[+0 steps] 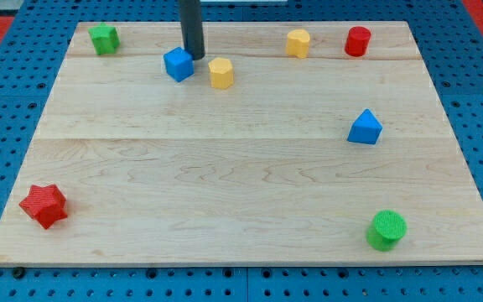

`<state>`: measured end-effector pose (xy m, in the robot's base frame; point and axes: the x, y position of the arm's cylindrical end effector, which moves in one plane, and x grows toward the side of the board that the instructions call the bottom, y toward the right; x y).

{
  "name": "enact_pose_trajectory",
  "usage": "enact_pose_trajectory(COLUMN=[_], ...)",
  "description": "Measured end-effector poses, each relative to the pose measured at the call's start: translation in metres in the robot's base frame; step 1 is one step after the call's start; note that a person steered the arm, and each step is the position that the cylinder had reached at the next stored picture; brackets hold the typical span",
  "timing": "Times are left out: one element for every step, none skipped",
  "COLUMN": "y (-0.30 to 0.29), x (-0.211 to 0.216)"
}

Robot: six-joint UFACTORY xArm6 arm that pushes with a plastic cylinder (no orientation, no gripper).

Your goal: Locate the yellow hexagon between the green star and yellow heart

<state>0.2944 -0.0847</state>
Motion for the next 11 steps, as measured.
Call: enact_pose_trajectory(y=[-0.024,0.003,0.021,0.029,0.028,0.028,0.042,0.062,0.068,0.066,0.068], x=[0.042,0.062,0.066,0.040,0.036,0.034,0.038,0.046,0.033,-0.001,-0.022])
